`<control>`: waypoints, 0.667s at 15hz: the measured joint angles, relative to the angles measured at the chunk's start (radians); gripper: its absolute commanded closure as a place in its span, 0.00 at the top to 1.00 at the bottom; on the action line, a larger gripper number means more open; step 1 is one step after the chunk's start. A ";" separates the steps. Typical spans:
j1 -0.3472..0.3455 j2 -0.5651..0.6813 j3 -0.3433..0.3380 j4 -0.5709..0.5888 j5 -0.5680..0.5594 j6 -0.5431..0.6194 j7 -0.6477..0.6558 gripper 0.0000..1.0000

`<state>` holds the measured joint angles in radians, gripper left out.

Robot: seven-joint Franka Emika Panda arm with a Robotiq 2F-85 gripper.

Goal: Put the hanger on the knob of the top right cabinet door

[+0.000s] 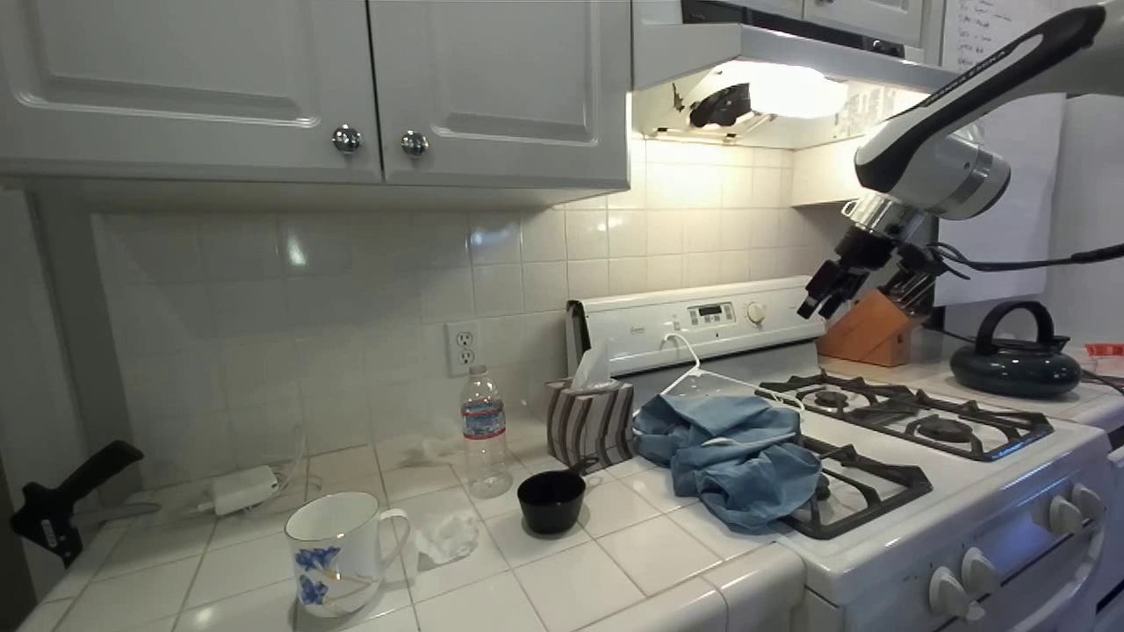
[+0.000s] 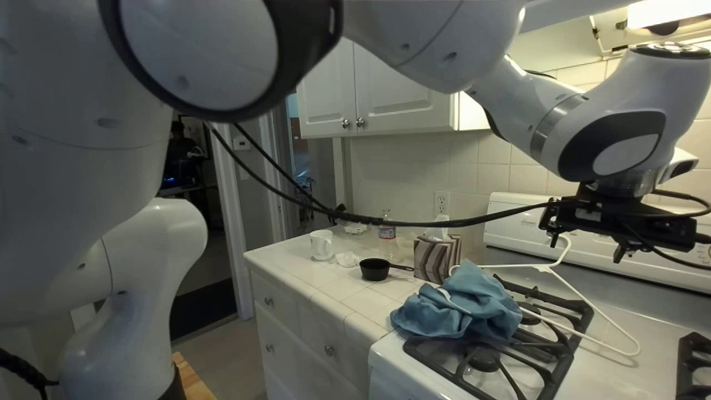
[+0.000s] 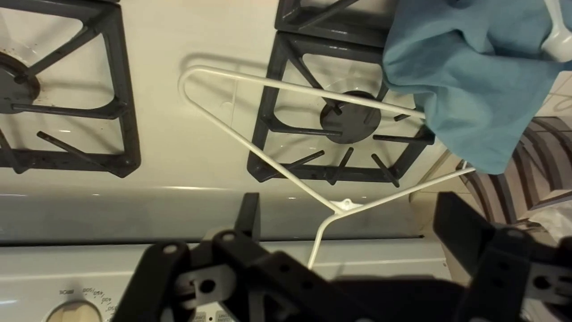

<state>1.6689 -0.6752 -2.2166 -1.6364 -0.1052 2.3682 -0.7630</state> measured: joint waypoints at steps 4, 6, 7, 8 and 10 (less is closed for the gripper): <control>0.061 -0.141 0.019 0.198 -0.123 -0.088 0.078 1.00; 0.116 -0.172 -0.009 0.270 -0.122 -0.111 0.078 1.00; 0.130 -0.180 -0.014 0.286 -0.122 -0.115 0.078 1.00; 0.136 -0.183 -0.015 0.293 -0.122 -0.118 0.079 1.00; 0.137 -0.185 -0.016 0.298 -0.122 -0.120 0.079 1.00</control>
<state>1.8059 -0.8604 -2.2325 -1.3383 -0.2275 2.2481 -0.6842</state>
